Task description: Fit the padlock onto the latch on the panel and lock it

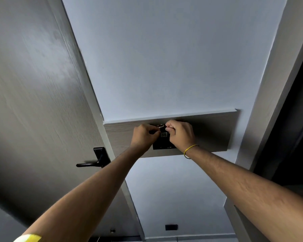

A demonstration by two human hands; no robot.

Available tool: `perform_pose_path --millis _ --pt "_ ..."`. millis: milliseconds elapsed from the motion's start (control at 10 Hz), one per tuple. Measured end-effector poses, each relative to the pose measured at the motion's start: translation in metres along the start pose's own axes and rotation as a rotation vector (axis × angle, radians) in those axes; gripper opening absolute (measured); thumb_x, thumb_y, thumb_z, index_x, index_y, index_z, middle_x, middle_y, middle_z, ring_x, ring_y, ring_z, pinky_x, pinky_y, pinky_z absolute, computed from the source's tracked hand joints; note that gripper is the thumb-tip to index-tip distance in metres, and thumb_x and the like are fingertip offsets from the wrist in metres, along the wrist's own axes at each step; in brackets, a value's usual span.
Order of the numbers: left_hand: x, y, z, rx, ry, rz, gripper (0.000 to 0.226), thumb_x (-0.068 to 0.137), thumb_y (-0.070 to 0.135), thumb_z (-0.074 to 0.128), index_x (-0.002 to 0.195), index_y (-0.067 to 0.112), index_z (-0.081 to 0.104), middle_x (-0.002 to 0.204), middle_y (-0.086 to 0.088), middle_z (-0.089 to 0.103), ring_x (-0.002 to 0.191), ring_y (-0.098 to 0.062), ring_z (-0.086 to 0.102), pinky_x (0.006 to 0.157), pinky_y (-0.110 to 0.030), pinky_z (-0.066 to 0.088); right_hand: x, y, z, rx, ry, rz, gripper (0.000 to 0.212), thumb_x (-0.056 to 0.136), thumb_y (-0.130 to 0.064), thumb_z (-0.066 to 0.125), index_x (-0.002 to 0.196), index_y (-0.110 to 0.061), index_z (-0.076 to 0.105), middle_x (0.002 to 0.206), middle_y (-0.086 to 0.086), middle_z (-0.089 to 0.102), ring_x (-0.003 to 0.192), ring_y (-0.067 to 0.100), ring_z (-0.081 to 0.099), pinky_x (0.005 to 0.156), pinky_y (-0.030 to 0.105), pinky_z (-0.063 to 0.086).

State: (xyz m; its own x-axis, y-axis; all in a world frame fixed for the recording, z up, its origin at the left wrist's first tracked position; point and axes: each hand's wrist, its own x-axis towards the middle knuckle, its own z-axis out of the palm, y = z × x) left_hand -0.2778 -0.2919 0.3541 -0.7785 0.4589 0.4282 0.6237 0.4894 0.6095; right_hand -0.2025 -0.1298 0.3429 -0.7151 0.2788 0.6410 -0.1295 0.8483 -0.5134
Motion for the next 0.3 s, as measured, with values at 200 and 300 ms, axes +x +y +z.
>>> perform_pose_path --millis 200,300 --pt "-0.016 -0.004 0.001 0.215 0.012 0.085 0.012 0.089 0.016 0.074 0.087 0.021 0.085 0.083 0.0 0.083 0.073 -0.02 0.073 0.07 -0.031 0.056 -0.001 -0.008 0.004 -0.121 -0.08 -0.059 0.011 0.09 0.0 0.065 0.093 -0.009 0.071 0.091 0.011 0.077 0.088 0.039 0.072 0.072 0.041 0.058" --pt "-0.016 -0.017 -0.02 0.322 0.22 0.211 0.022 0.089 0.004 0.067 0.102 0.014 0.082 0.1 -0.007 0.082 0.086 -0.037 0.076 0.068 -0.041 0.06 -0.001 0.012 -0.012 -0.154 0.052 -0.201 0.016 0.092 -0.002 0.06 0.104 -0.006 0.07 0.102 0.013 0.071 0.099 0.036 0.064 0.085 0.041 0.055"
